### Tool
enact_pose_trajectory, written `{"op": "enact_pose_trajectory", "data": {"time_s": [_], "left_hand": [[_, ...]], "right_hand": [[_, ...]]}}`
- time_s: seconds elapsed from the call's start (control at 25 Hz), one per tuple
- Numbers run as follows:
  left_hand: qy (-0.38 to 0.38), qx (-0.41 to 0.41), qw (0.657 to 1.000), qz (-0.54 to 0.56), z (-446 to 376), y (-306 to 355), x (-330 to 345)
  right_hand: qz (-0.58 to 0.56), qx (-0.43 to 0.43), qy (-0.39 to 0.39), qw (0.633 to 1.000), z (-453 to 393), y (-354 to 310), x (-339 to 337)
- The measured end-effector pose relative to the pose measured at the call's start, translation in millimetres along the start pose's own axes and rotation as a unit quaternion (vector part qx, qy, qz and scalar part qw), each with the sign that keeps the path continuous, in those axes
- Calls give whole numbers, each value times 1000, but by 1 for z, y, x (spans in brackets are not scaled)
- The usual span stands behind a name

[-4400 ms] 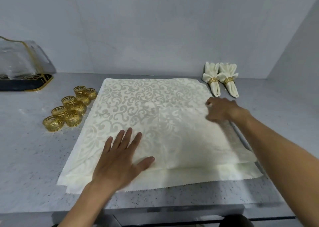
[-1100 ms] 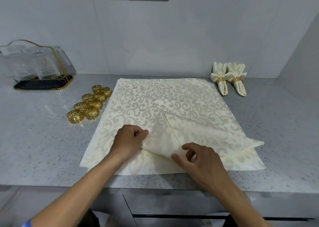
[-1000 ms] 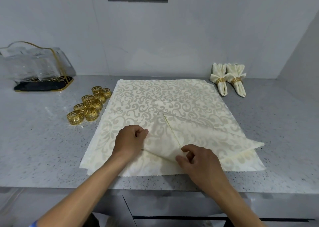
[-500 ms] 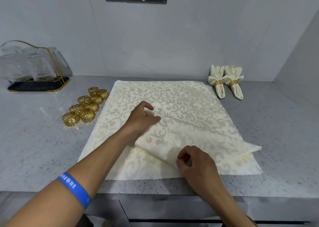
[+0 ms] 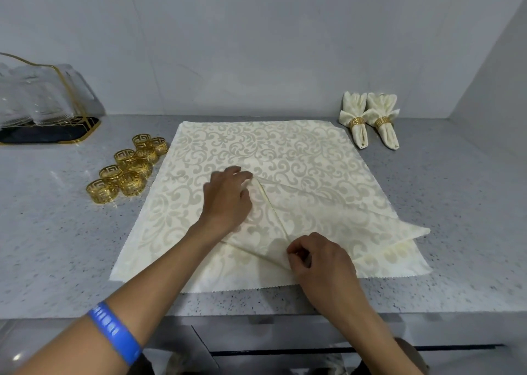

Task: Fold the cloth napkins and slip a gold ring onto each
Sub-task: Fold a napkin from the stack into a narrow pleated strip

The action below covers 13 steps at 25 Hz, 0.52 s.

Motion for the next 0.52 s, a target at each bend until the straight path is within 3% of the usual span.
{"op": "enact_pose_trajectory", "data": {"time_s": [0.08, 0.2, 0.28, 0.4, 0.52], "left_hand": [[77, 84, 993, -38, 34, 15, -9], [46, 205, 976, -50, 106, 48, -2], [44, 252, 963, -78, 124, 64, 11], [59, 282, 950, -124, 118, 81, 21], [26, 277, 940, -195, 114, 84, 26]], "right_hand": [[5, 6, -7, 1000, 0, -1, 1], [-31, 26, -56, 998, -5, -3, -12], [-93, 40, -38, 994, -17, 0, -43], [55, 20, 12, 998, -52, 31, -104], [193, 116, -107, 968, -69, 77, -138]]}}
Point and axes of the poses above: each hand's wrist, its own z-axis away from the middle knuckle, its own x-axis out of the palm, y = z × x, the point moved 2 cm from there along -z, towards the middle knuckle, and after that the axes turned 10 degrees about -z, right-handed, at the moved point
